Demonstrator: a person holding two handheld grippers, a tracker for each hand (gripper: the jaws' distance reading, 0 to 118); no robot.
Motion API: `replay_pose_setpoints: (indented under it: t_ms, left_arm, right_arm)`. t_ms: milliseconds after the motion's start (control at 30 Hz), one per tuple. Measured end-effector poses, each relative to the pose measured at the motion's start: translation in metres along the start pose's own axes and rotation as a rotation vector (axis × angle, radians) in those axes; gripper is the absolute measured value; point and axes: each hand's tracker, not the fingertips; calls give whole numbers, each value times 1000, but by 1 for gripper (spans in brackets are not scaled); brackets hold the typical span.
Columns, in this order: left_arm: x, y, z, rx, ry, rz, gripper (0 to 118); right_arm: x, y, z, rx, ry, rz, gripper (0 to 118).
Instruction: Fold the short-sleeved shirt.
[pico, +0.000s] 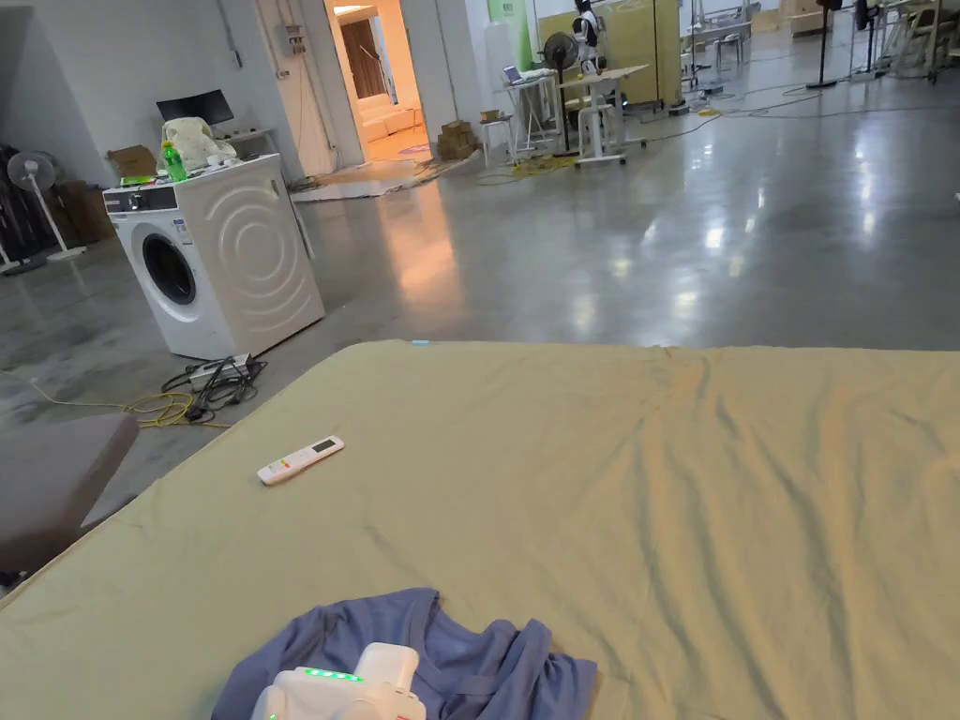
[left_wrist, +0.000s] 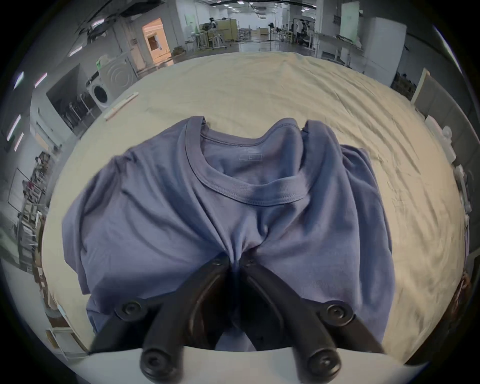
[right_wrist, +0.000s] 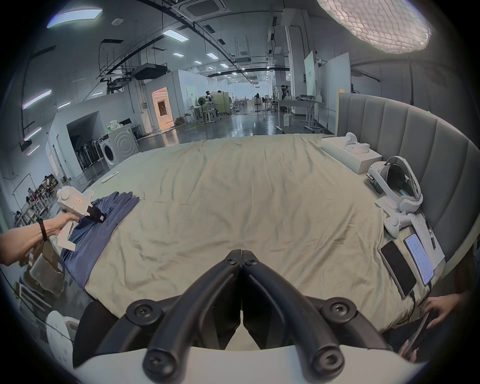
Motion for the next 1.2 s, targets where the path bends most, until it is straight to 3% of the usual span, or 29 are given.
replay_pose_setpoints:
  t_ms: [200, 367, 533, 633, 800, 967, 1067, 1200]
  left_arm:
    - [-21, 21, 67, 167, -100, 160, 7]
    - [-5, 73, 142, 297, -50, 18, 7]
    - [49, 125, 179, 387, -113, -60, 6]
    - [118, 138, 169, 388, -119, -242, 6]
    - [280, 112, 112, 321, -411, -376, 6]
    - [435, 28, 63, 150, -694, -474, 6]
    - [511, -38, 62, 120, -778, -560, 6]
    - [568, -97, 72, 53, -939, -620, 6]
  right_arm:
    - [16, 1, 20, 40, 7, -14, 0]
    - [33, -7, 41, 81, 1, -60, 0]
    - [58, -23, 59, 82, -18, -112, 0]
    - [70, -30, 67, 71, -44, -98, 0]
    - [91, -35, 81, 91, -79, -201, 0]
    - [108, -40, 105, 117, -139, -201, 0]
    - [120, -49, 114, 99, -174, -202, 0]
    - [130, -59, 124, 75, -220, -218, 0]
